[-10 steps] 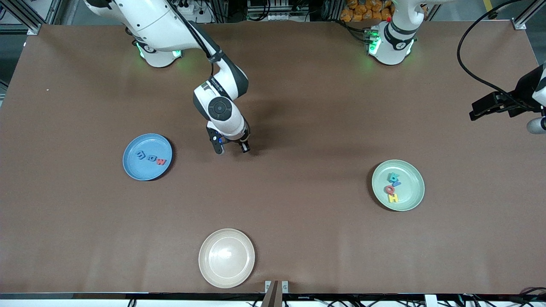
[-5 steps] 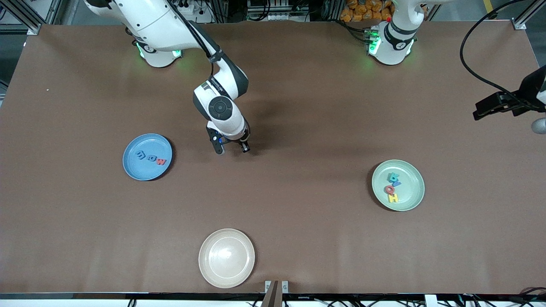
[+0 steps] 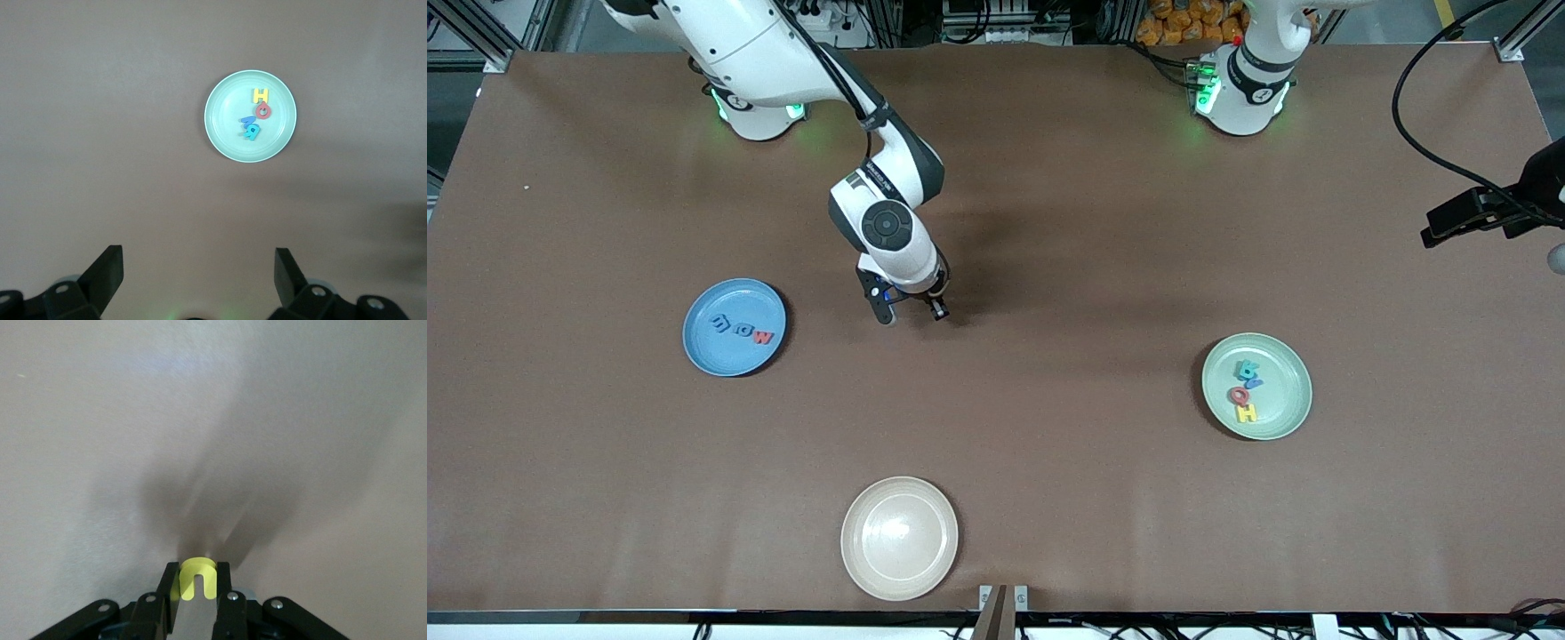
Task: Sort upper and lower case letters into plates
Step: 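Close the right gripper on the yellow n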
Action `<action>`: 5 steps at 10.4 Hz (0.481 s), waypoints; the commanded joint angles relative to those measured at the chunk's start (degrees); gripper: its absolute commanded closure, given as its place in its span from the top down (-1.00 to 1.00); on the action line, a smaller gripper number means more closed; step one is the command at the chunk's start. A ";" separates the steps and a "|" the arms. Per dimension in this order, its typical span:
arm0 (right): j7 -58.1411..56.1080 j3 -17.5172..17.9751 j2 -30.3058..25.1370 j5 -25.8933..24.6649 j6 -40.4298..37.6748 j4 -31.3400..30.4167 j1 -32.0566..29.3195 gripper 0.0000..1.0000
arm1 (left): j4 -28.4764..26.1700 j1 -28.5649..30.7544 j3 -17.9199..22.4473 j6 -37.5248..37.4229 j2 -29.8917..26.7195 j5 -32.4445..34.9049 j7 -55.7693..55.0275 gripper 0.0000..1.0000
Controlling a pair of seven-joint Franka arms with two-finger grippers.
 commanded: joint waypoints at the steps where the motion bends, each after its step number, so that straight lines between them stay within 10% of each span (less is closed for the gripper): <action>1: -6.05 0.90 -2.02 -0.26 -10.18 5.34 -2.91 -1.00 | 0.42 -0.65 0.01 -1.00 -0.50 1.07 1.16 1.00; 5: -28.44 0.90 -7.73 0.45 -24.61 4.75 -11.78 -1.00 | 0.33 -1.62 -0.69 1.37 -0.41 1.68 1.16 1.00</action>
